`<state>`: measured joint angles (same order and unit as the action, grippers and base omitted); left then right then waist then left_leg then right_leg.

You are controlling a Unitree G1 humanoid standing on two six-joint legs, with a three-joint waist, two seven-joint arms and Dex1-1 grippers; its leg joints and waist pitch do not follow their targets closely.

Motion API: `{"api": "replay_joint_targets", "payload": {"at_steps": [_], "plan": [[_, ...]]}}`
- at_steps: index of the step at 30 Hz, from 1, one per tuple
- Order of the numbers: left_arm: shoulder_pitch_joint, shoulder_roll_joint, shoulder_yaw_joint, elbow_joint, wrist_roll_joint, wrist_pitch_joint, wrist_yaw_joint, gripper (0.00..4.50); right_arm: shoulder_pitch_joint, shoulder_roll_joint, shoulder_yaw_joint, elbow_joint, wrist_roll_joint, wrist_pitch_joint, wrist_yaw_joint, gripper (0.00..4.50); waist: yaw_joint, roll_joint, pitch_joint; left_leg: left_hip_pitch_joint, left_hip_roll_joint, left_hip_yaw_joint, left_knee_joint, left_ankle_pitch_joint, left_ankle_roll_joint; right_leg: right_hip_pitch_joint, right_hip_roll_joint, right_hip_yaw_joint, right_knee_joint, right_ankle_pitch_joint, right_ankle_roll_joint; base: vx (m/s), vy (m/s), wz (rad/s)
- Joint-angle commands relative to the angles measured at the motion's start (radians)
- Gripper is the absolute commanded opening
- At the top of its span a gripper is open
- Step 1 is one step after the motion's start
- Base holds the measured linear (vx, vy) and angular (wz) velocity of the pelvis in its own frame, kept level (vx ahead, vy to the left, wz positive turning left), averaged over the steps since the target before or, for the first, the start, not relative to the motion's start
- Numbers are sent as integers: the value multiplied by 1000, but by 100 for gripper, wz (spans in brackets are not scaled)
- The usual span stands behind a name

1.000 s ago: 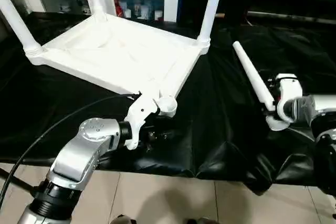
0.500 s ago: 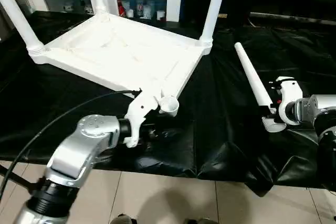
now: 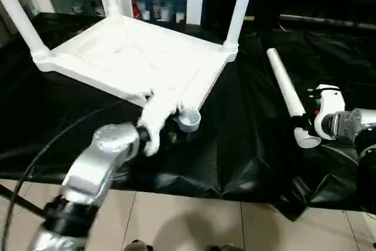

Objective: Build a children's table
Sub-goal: Pick table leg

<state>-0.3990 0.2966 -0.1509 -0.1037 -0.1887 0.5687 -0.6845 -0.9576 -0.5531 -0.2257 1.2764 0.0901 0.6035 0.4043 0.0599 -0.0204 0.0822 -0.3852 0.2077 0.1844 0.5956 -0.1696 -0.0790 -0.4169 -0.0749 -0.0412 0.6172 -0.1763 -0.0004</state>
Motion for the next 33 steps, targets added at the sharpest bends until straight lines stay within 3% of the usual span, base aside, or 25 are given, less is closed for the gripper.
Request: {"api": "replay_joint_targets", "payload": {"at_steps": [1, 4, 5, 7, 9, 10, 11, 12, 13, 14, 15, 17, 18, 20, 22, 25, 26, 28, 29, 30, 31, 33], "plan": [[-22, -11, 30, 11, -26, 10, 17, 408, 20, 1, -35, -22, 34, -48, -49, 200, 4, -3, -79, 15, 8, 6, -53, -172, 21, 55, -41, 25, -63, -142, -261, 0, 0, 0], [-41, -36, 59, 27, -62, 14, 19, 420, 27, 6, -75, -68, 66, -82, -61, 198, 4, -6, -85, 13, 6, 6, -51, -160, 30, 59, -40, 25, -61, -129, -259, 0, 0, 0], [-66, -75, 90, 58, -76, -76, 42, 433, 61, 27, -157, -174, 138, -154, -52, 197, 7, -10, -87, 12, 4, 8, -50, -150, 39, 61, -40, 26, -62, -116, -257, 0, 0, 0], [-103, -105, 132, 74, -101, 1, 93, 449, 108, 60, -216, -284, 184, -214, -77, 196, 12, -11, -93, 10, 8, 6, -48, -109, 59, 63, -42, 26, -52, -52, -254, 0, 0, 0], [-119, -116, 152, 79, -131, 26, 88, 450, 147, 87, -224, -366, 197, -216, -74, 195, 15, -12, -92, 11, 6, 9, -47, -103, 74, 61, -40, 26, -54, -47, -258, 0, 0, 0], [-131, -125, 170, 84, -163, 43, 78, 450, 196, 129, -242, -465, 222, -260, -71, 195, 13, -17, -96, 11, 6, 6, -47, -97, 78, 64, -40, 24, -51, -59, -262, 0, 0, 0], [-143, -130, 184, 93, -197, 52, 57, 450, 267, 196, -258, -604, 258, -311, -79, 195, 20, -11, -95, 13, 7, 9, -45, -96, 81, 61, -44, 28, -52, -59, -253, 0, 0, 0], [-143, -130, 184, 93, -197, 53, 56, 450, 269, 197, -259, -606, 259, -312, -79, 195, 23, -13, -93, 10, 5, 9, -48, -89, 84, 64, -43, 29, -54, -53, -238, 0, 0, 0], [-152, -132, 192, 101, -222, 67, 39, 450, 321, 246, -259, -700, 289, -348, -62, 195, 23, 3, -98, 13, 8, 3, -48, -81, 83, 61, -43, 26, -48, -46, -245, 0, 0, 0], [-154, -133, 194, 103, -228, 75, 35, 450, 335, 257, -256, -722, 295, -356, -56, 195, 24, -2, -97, 17, 8, 7, -47, -95, 85, 55, -40, 27, -52, -48, -246, 0, 0, 0], [-172, -135, 197, 121, -248, 116, 29, 450, 402, 318, -239, -822, 325, -414, -28, 195, 24, 2, -94, 14, 6, 6, -51, -102, 80, 58, -38, 27, -52, -57, -245, 0, 0, 0], [-183, -137, 196, 134, -249, 134, 33, 450, 429, 349, -232, -860, 338, -453, -12, 194, 30, 3, -93, 22, 10, 4, -56, -162, 60, 52, -40, 25, -62, -138, -231, 0, 0, 0], [-201, -146, 202, 155, -252, 135, 43, 450, 456, 373, -207, -912, 327, -502, -14, 194, 31, 14, -91, 23, 11, 3, -58, -171, 49, 50, -41, 25, -64, -158, -230, 0, 0, 0], [-213, -153, 207, 169, -254, 133, 49, 450, 472, 388, -190, -948, 317, -532, -18, 194, 31, 10, -88, 23, 10, 4, -62, -200, 23, 50, -40, 26, -71, -205, -207, 0, 0, 0], [-271, -198, 294, 206, -350, 227, 104, 450, 511, 416, -126, -1075, 309, -550, -5, 194, 31, 11, -87, 24, 8, 5, -61, -212, 15, 49, -41, 28, -71, -221, -192, 0, 0, 0], [-298, -214, 333, 218, -403, 282, 128, 450, 530, 422, -95, -1131, 298, -550, 2, 193, 32, 10, -87, 18, 5, 2, -62, -202, 11, 54, -42, 27, -71, -235, -173, 0, 0, 0], [-347, -244, 393, 244, -472, 335, 181, 450, 571, 426, -6, -1224, 255, -570, 42, 193, 34, 8, -87, 17, 3, 3, -60, -198, 13, 53, -41, 27, -71, -237, -168, 0, 0, 0], [-347, -244, 393, 244, -472, 335, 181, 450, 571, 426, -6, -1224, 255, -570, 42, 193, 35, 5, -87, 10, 2, -1, -61, -185, 20, 56, -43, 26, -73, -228, -164, 0, 0, 0], [-366, -256, 416, 263, -495, 341, 204, 450, 590, 429, 33, -1251, 233, -582, 64, 193, 29, -6, -88, 2, 0, -1, -61, -170, 26, 62, -42, 24, -73, -233, -154, 0, 0, 0], [-383, -264, 433, 285, -505, 337, 216, 450, 605, 437, 90, -1246, 197, -596, 89, 193, 35, -3, -89, 11, 0, 1, -57, -164, 31, 54, -42, 27, -75, -229, -153, 0, 0, 0], [-394, -269, 439, 295, -512, 333, 213, 450, 608, 446, 141, -1214, 149, -615, 96, 193, 34, -3, -89, 5, 0, -1, -58, -156, 34, 57, -43, 26, -74, -223, -155, 0, 0, 0], [-400, -270, 441, 299, -516, 333, 208, 450, 610, 451, 174, -1191, 117, -627, 96, 193, 33, 0, -92, 4, 0, -3, -58, -140, 36, 59, -43, 25, -71, -203, -157, 0, 0, 0]]}}
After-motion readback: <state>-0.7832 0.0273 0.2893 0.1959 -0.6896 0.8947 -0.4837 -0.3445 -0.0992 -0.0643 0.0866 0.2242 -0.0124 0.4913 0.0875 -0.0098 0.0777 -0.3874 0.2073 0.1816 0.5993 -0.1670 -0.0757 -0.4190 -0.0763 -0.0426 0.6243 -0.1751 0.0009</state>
